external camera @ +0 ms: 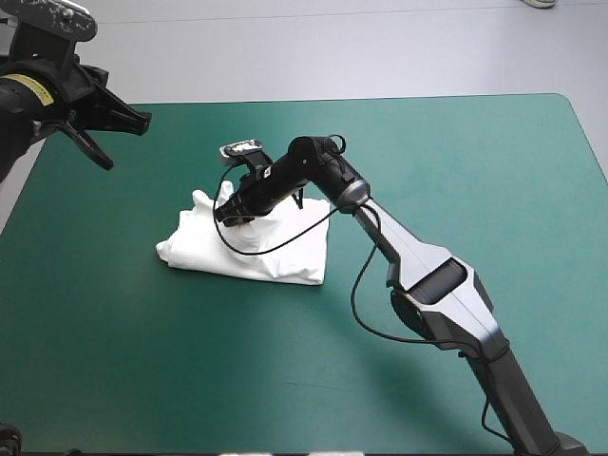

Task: Fold the cloth

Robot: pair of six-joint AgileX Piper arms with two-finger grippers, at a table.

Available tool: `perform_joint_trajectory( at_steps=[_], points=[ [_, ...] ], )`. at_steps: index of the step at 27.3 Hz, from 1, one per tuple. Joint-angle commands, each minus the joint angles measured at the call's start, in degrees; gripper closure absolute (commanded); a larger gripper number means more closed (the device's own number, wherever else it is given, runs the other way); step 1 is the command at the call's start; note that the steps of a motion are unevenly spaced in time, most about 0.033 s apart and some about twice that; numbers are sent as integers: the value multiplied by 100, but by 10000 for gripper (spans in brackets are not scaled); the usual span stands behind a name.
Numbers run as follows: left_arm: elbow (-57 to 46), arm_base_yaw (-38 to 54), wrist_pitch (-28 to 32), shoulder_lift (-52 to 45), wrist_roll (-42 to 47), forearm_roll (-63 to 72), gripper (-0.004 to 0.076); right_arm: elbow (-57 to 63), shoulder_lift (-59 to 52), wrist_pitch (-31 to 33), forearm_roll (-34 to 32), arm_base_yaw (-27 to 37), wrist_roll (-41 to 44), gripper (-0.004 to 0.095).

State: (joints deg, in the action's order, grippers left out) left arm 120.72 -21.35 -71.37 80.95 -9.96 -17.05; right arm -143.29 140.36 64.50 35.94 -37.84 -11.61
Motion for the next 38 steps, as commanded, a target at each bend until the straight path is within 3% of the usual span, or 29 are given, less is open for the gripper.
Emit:
perform_joint_trajectory(
  at_steps=[1,2,6,9,11,15,17,22,24,26,29,32,34,38],
  points=[
    [95,-3,-229,-167,60,-50,705,-422,-266,-108,1112,-34,-550,776],
    [95,-3,-229,-167,60,-50,705,-482,-266,-204,1491,-74,-854,597],
    [95,-3,-229,-167,85,-17,705,-716,-266,-143,1453,-50,-752,257],
    [95,-3,-229,-167,98,31,705,-987,-266,311,1367,45,-589,274],
    [95,-3,-229,-179,98,31,705,-990,-341,311,1284,132,-86,309],
    [95,-3,-229,-191,98,137,705,-904,-650,333,1269,365,103,403],
    [95,-3,-229,-191,98,160,705,-590,-966,333,936,408,195,425],
    [95,-3,-229,-191,98,143,705,1377,-2273,333,-235,469,30,426],
    [95,-3,-219,-191,98,79,705,2304,-2850,267,-409,534,-192,426],
    [95,-3,-219,-191,98,68,705,3531,-3515,-217,-419,671,-339,426],
    [95,-3,-219,-191,153,78,705,5381,-4547,-1846,27,1035,-585,426],
    [95,-3,-219,-191,167,78,705,6854,-5145,-3017,1180,1416,-1210,426],
    [95,-3,-219,-191,167,87,705,7601,-5276,-3151,2092,1615,-1947,425],
    [95,-3,-219,-191,180,218,705,8282,-5021,-3163,3122,1720,-3068,343]
  ],
)
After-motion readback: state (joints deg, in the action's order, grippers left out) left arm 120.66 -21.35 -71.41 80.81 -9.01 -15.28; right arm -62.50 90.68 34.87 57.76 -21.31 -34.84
